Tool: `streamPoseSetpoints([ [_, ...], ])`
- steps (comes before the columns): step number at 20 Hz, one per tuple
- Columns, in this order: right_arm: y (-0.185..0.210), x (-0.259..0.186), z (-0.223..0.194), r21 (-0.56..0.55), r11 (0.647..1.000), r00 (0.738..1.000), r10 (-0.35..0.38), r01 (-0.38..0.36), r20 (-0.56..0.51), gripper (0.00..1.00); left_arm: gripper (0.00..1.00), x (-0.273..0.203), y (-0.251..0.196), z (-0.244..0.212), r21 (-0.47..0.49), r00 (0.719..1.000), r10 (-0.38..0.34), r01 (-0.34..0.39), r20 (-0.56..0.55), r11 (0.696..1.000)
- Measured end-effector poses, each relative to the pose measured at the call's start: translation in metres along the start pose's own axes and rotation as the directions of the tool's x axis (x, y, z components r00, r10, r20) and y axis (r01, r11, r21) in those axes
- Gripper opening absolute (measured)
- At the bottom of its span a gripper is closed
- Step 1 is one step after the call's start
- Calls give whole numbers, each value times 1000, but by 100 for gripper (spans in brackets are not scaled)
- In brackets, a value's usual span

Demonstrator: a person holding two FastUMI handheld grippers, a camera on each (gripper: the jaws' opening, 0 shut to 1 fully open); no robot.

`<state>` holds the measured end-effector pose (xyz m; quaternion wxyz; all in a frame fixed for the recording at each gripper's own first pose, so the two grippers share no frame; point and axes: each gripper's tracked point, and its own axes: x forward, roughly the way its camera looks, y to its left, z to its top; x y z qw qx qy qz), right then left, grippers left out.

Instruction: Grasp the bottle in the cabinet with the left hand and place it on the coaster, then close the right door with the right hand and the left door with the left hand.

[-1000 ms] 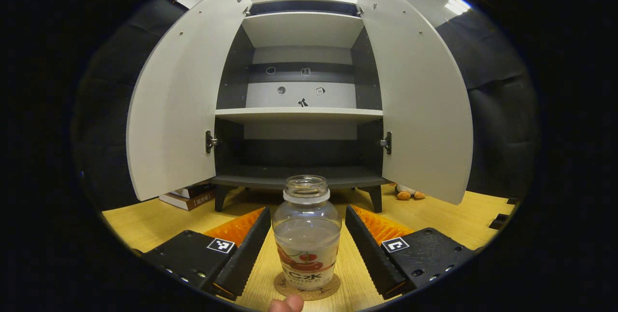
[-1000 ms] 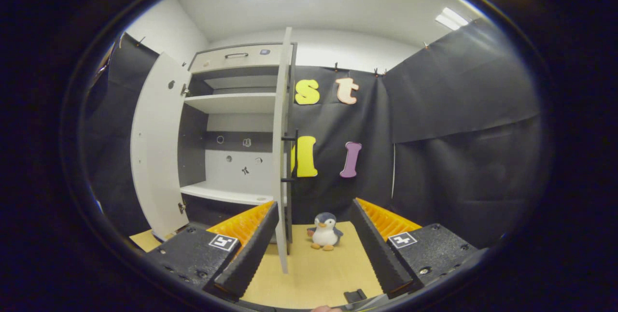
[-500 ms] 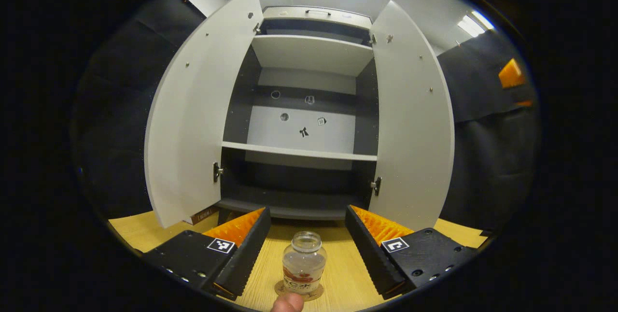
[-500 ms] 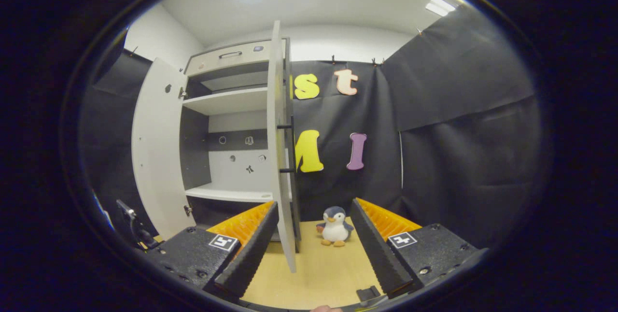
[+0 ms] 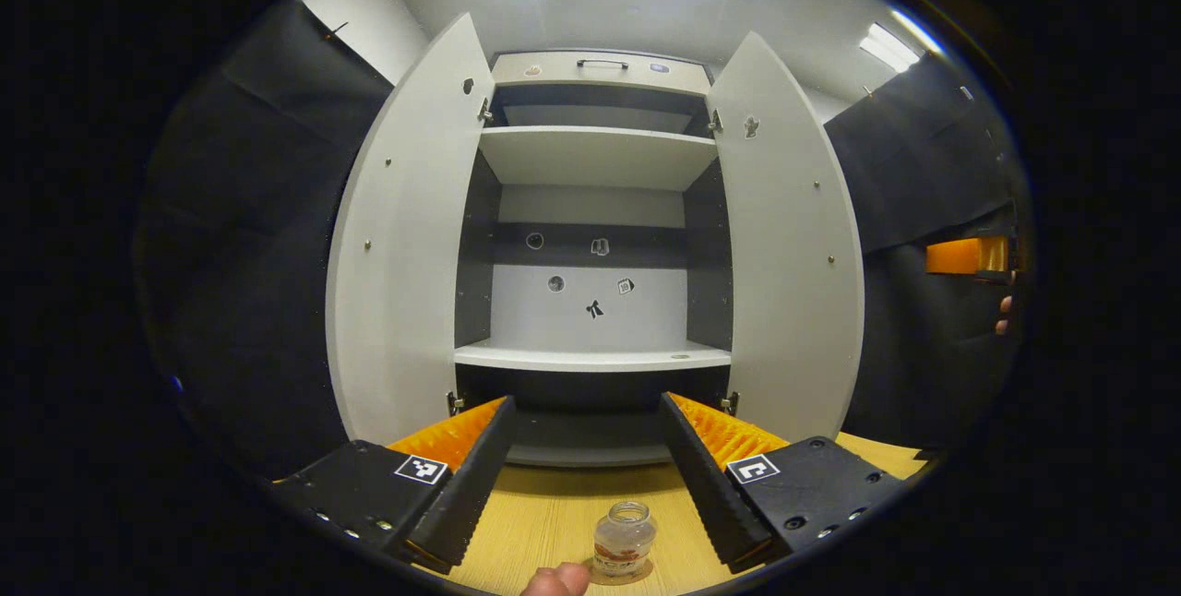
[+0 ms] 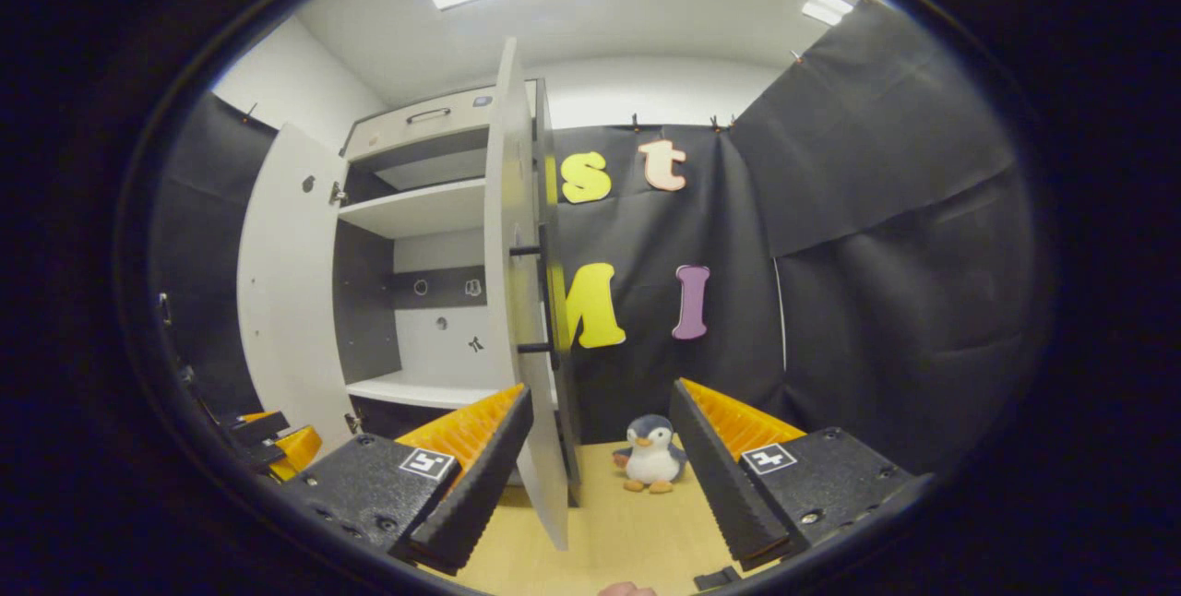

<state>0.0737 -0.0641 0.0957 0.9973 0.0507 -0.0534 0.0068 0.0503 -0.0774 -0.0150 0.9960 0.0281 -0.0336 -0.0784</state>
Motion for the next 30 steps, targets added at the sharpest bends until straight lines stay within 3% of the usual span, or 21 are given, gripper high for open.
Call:
streamPoseSetpoints([
  [2, 1, 25, 12, 41, 998, 999, 52, -53, 8, 98, 94, -9, -3, 6, -2, 1000, -7, 7, 4, 1000],
  [4, -16, 51, 23, 75, 996, 999, 39, -40, 11, 93, 94, -13, -4, 8, 11, 1000, -3, 3, -3, 1000],
  [5, -24, 64, 24, 85, 996, 1000, 28, -28, -2, 98, 94, -16, -6, 6, 5, 1000, -1, 1, -14, 1000],
  [9, -37, 104, 27, 63, 998, 1000, 14, -13, -16, 98, 94, -23, -16, -1, -36, 999, -19, 18, -38, 999],
  [12, -18, 113, 26, 7, 998, 998, 60, -60, -20, 98, 94, -26, -13, -13, -24, 997, 4, -6, -75, 1000],
  [15, -17, 114, 31, -56, 998, 999, 43, -42, 19, 97, 98, -29, -4, -15, -14, 997, 36, -37, -75, 999],
  [18, 0, 112, 24, -6, 996, 996, 85, -85, -4, 92, 94, -32, 5, -15, 17, 995, 70, -69, -68, 997],
  [19, 8, 112, 22, 8, 995, 995, 102, -102, -11, 96, 98, -33, 8, -14, 30, 995, 81, -80, -55, 996],
  [20, 19, 111, 22, 13, 992, 992, 126, -126, -9, 97, 94, -32, 10, -14, 36, 994, 90, -88, -53, 995],
  [23, 52, 112, 17, -10, 980, 980, 198, -198, -17, 97, 97, -30, 9, -16, 16, 995, 86, -85, -57, 996],
  [24, 60, 114, 16, -19, 976, 976, 215, -215, -19, 97, 94, -30, 10, -15, 18, 994, 91, -90, -55, 996],
  [30, 93, 125, 12, -16, 971, 971, 240, -240, -2, 97, 94, -34, 27, -13, 27, 991, 126, -125, -41, 992],
])
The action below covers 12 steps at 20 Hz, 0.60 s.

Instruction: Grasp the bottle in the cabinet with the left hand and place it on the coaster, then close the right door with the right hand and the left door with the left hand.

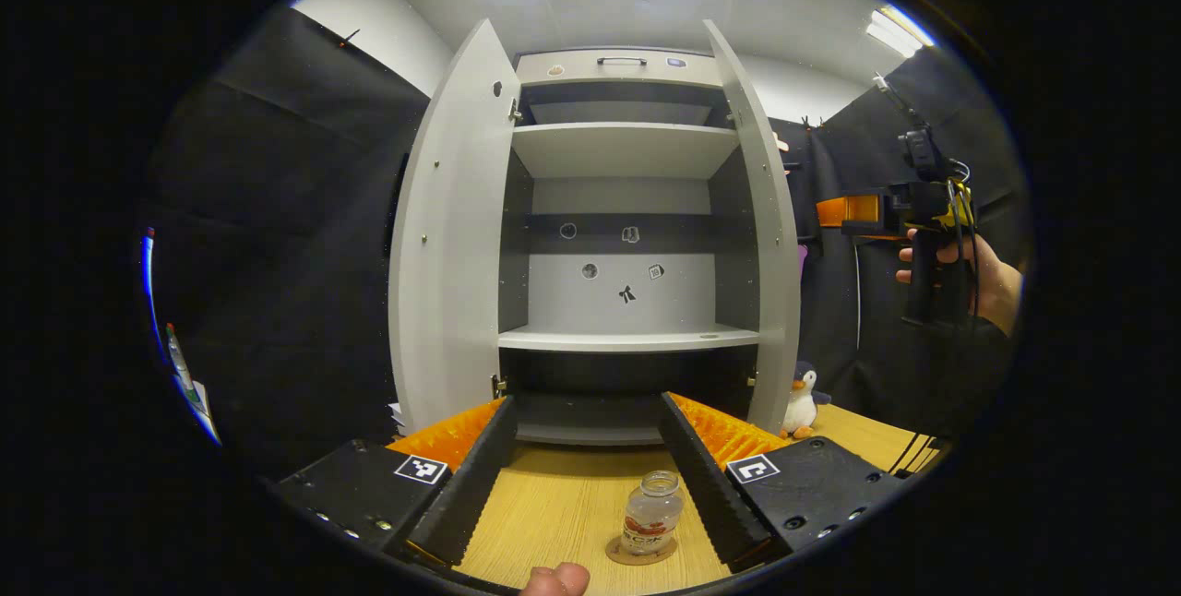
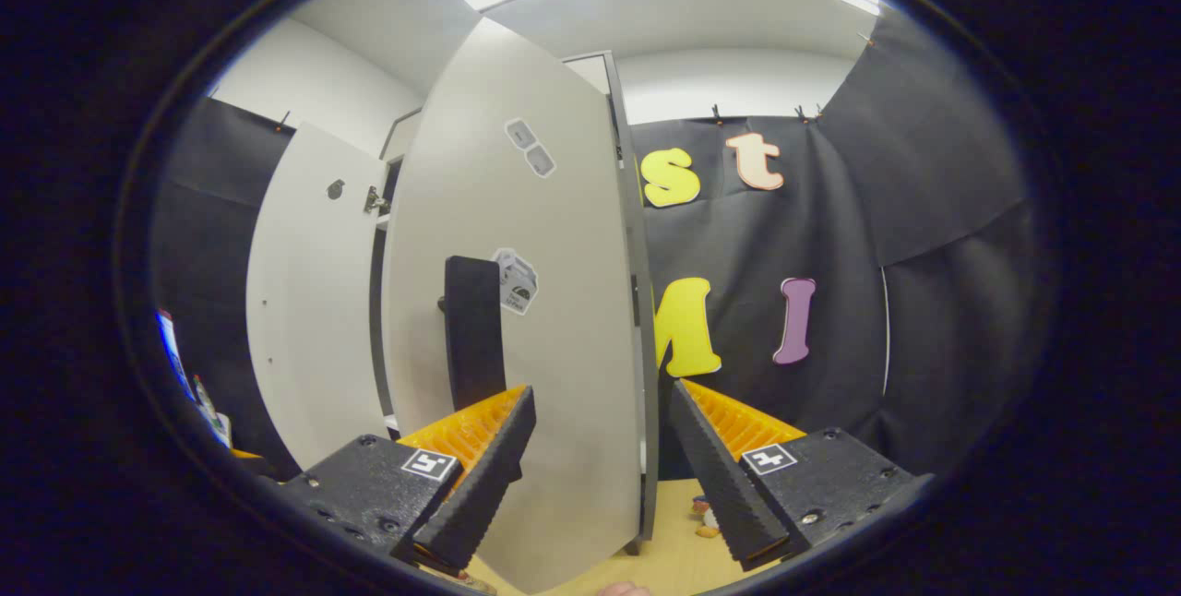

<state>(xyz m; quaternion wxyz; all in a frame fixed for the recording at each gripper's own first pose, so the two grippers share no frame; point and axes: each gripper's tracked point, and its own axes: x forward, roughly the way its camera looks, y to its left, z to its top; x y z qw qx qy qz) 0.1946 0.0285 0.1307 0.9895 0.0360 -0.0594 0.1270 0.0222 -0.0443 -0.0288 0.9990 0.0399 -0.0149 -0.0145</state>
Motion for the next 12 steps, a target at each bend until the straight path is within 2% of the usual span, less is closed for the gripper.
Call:
streamPoseSetpoints([
  [5, 35, 23, -10, 3, 997, 997, 72, -72, -19, 97, 94, -6, 13, -1, -32, 999, 30, -31, -9, 999],
  [6, 37, 27, -13, -7, 998, 997, 64, -64, -32, 98, 94, -4, 17, 0, -40, 999, 47, -47, -7, 998],
  [7, 35, 27, -11, -11, 999, 999, 43, -43, -27, 93, 94, -2, 19, 2, -46, 998, 56, -56, -6, 997],
  [8, 36, 27, -8, -11, 999, 999, 33, -33, -14, 99, 94, 1, 21, 5, -46, 998, 63, -63, -3, 997],
  [12, 37, 8, -11, -18, 1000, 1000, 11, -12, -19, 99, 94, 6, 36, 5, -30, 996, 91, -92, -14, 995],
])
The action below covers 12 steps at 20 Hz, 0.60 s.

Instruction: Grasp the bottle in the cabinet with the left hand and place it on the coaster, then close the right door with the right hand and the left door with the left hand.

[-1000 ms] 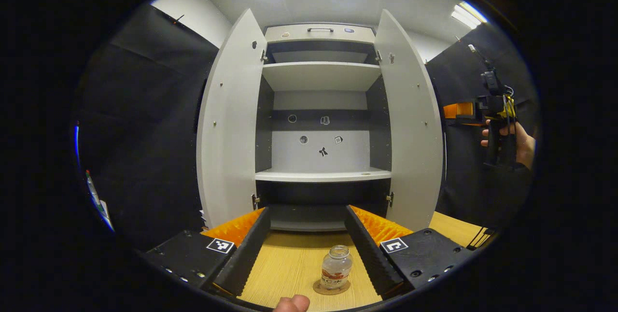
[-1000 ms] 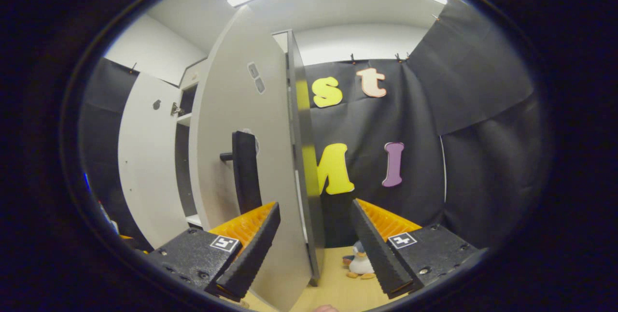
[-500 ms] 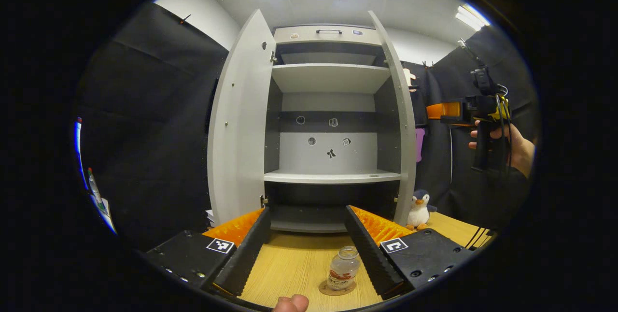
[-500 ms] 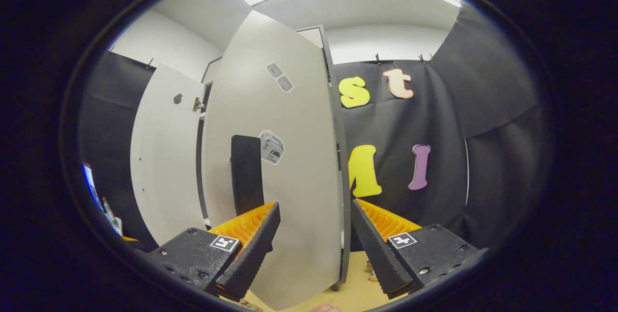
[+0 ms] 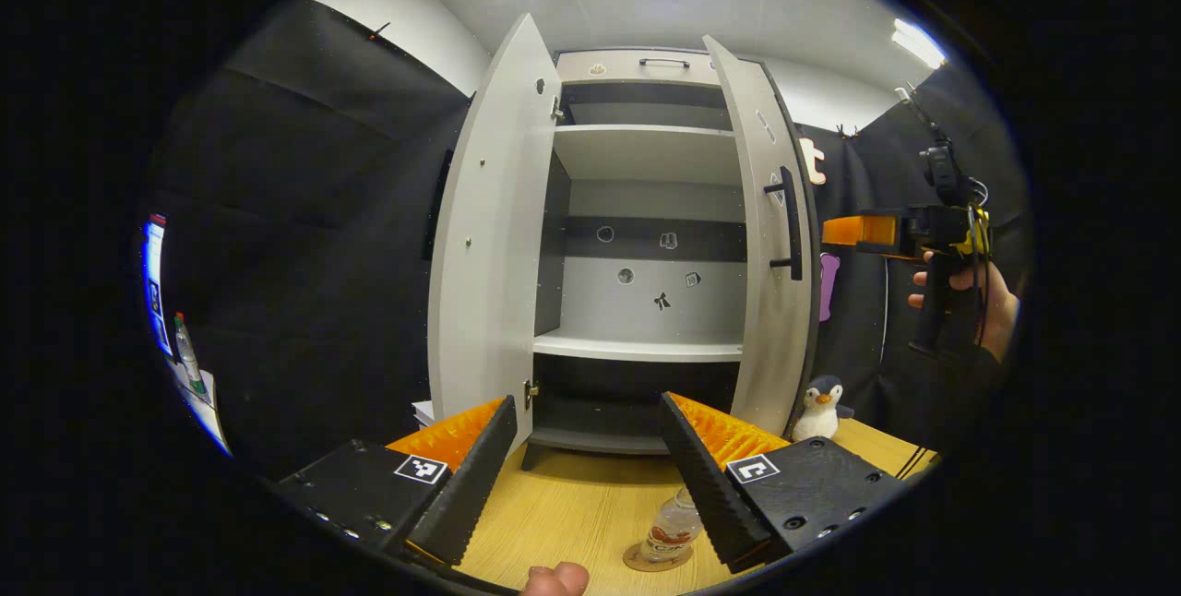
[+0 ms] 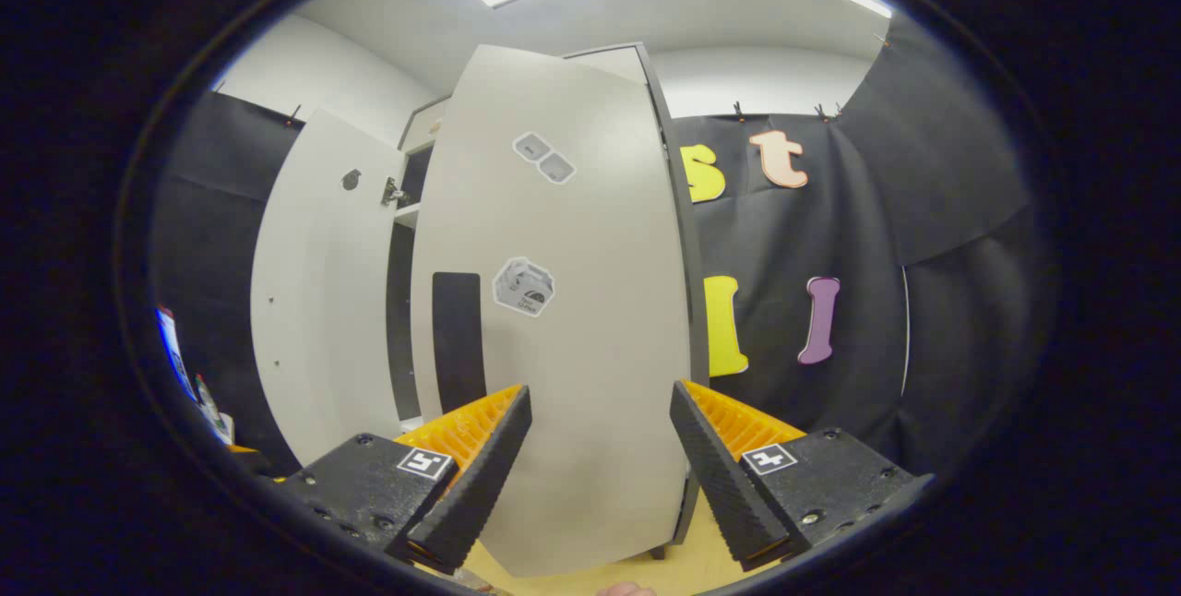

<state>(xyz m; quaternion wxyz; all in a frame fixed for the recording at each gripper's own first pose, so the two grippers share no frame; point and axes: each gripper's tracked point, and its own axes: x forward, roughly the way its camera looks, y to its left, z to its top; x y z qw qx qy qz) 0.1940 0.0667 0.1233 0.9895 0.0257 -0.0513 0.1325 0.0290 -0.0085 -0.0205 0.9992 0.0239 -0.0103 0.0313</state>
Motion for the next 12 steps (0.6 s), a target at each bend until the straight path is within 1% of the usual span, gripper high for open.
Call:
streamPoseSetpoints([
  [1, -1, -9, -3, -6, 1000, 1000, -11, 11, -5, 99, 94, 1, 3, -1, 3, 1000, 3, -3, -11, 1000],
  [2, -2, -21, -7, -20, 999, 1000, -27, 27, -8, 95, 94, 2, 4, 0, 3, 1000, 2, -2, -20, 1000],
  [3, -6, -33, -12, -38, 998, 998, -55, 54, -9, 94, 94, 1, 6, 1, 0, 1000, 2, -2, -26, 1000],
  [4, -12, -47, -20, -61, 994, 995, -96, 95, -12, 99, 94, 2, 7, 3, -3, 1000, 1, -1, -26, 1000],
  [5, -17, -62, -27, -84, 988, 991, -129, 128, -15, 99, 97, 3, 9, 8, -5, 1000, 2, -2, -16, 1000],
  [6, -17, -75, -35, -102, 983, 988, -155, 152, -17, 99, 94, 5, 11, 12, -2, 1000, 0, 0, -8, 1000],
  [7, -17, -89, -42, -109, 980, 986, -168, 165, -18, 99, 94, 6, 12, 16, 5, 1000, -6, 6, -3, 1000],
  [10, -12, -127, -65, -77, 979, 980, -195, 191, -50, 99, 94, 9, 15, 26, 41, 1000, -17, 16, 18, 999],
  [12, -10, -146, -72, -48, 977, 976, -211, 209, -49, 99, 94, 11, 8, 30, 35, 998, -53, 53, 21, 998],
])
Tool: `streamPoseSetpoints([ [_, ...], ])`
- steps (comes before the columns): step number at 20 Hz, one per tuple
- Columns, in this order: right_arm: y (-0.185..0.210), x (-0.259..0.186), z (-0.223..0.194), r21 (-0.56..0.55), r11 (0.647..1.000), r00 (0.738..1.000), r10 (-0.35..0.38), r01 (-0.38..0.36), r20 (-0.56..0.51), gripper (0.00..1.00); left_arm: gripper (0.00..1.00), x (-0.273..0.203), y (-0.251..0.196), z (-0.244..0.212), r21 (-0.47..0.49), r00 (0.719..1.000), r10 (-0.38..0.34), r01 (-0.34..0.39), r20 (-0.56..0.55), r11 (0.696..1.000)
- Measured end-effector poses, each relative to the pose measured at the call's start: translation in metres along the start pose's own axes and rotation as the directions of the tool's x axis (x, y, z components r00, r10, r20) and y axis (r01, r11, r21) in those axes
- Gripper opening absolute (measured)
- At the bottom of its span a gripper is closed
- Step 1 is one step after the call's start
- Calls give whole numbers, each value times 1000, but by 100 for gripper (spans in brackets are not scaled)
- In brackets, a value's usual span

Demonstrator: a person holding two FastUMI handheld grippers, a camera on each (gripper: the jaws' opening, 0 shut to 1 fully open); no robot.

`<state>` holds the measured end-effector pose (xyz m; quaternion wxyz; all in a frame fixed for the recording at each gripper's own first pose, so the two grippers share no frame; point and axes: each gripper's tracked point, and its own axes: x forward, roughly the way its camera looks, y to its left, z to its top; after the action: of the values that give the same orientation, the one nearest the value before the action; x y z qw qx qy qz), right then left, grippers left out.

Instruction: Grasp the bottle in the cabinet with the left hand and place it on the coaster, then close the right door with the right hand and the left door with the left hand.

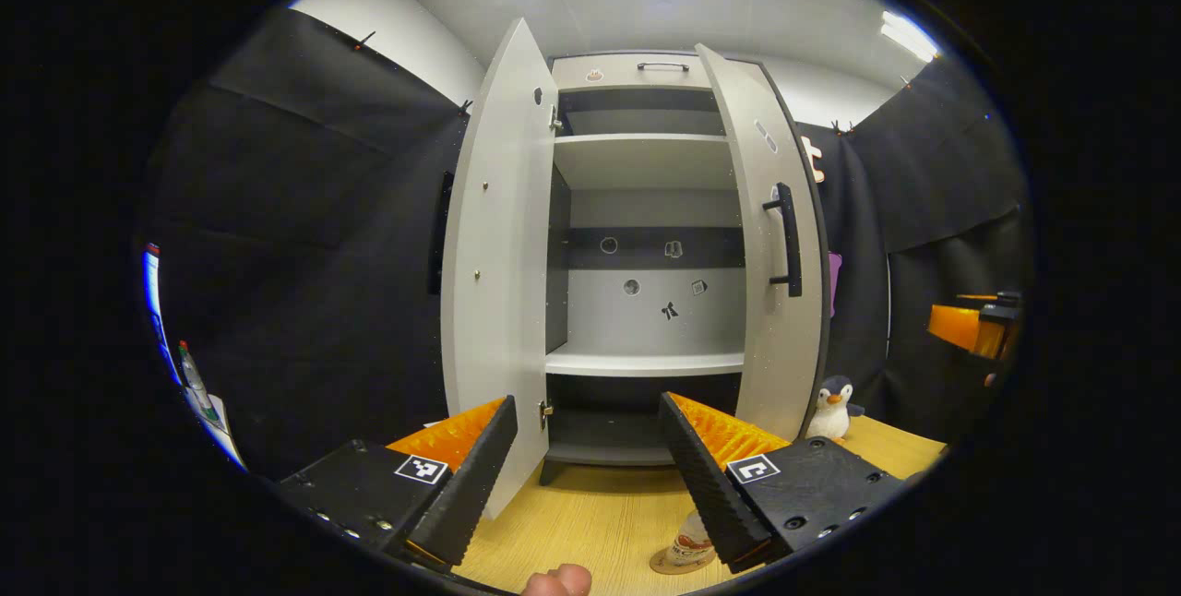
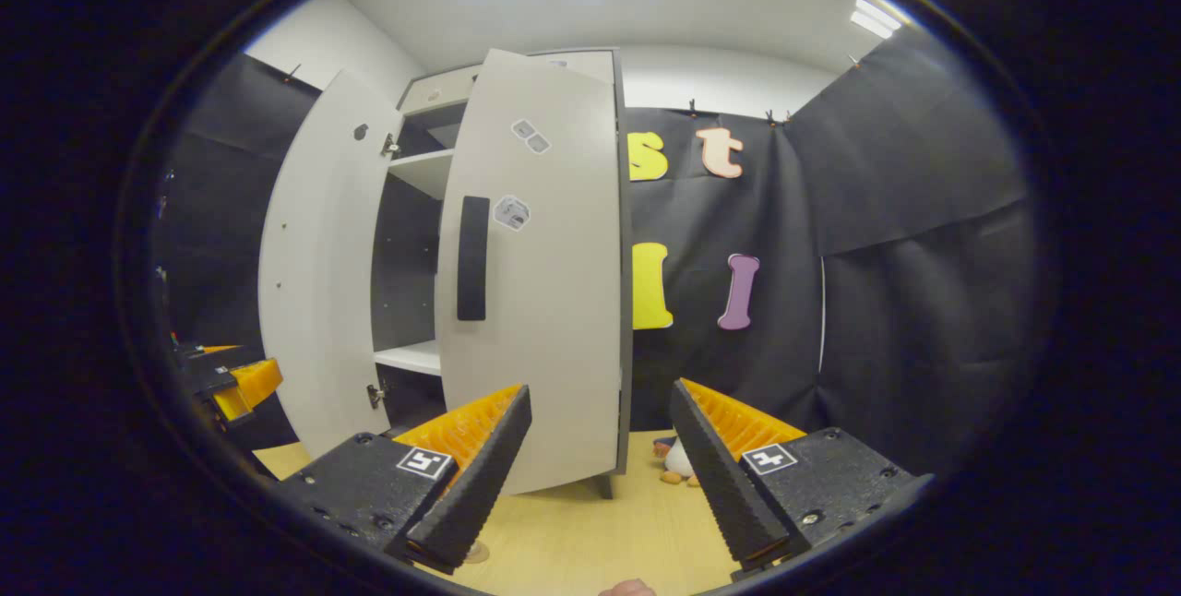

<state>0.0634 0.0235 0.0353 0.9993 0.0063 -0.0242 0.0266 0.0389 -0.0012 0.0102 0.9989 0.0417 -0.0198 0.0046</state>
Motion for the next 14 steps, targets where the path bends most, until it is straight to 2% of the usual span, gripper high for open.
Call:
streamPoseSetpoints([
  [2, 4, -17, -10, 32, 999, 1000, 3, -3, 3, 95, 97, -1, -4, 7, -12, 1000, -23, 23, 5, 1000],
  [3, 8, -23, -16, 41, 999, 1000, 8, -8, -1, 98, 94, -3, 0, 12, -26, 1000, -5, 5, 8, 1000],
  [6, 6, -41, -27, 40, 999, 1000, -11, 11, -12, 99, 94, -6, 11, 31, -88, 1000, 10, -8, 22, 996],
  [7, 6, -45, -30, 46, 999, 1000, -10, 11, -19, 94, 94, -8, 21, 38, -104, 999, 31, -28, 23, 994],
  [8, 7, -47, -33, 54, 999, 1000, -6, 7, -28, 99, 97, -9, 35, 45, -111, 998, 55, -52, 21, 992],
  [9, 7, -49, -37, 64, 998, 999, -4, 6, -38, 99, 94, -8, 49, 52, -112, 997, 80, -77, 23, 991],
  [12, 4, -50, -38, 76, 997, 999, 4, 0, -48, 99, 94, -5, 109, 72, -119, 981, 189, -184, 36, 976],
  [13, 4, -50, -39, 77, 997, 998, 8, -4, -56, 94, 98, -4, 128, 76, -121, 974, 225, -220, 35, 968],
  [14, 6, -51, -39, 84, 996, 998, 17, -12, -59, 94, 98, -1, 148, 77, -124, 966, 257, -251, 30, 960],
])
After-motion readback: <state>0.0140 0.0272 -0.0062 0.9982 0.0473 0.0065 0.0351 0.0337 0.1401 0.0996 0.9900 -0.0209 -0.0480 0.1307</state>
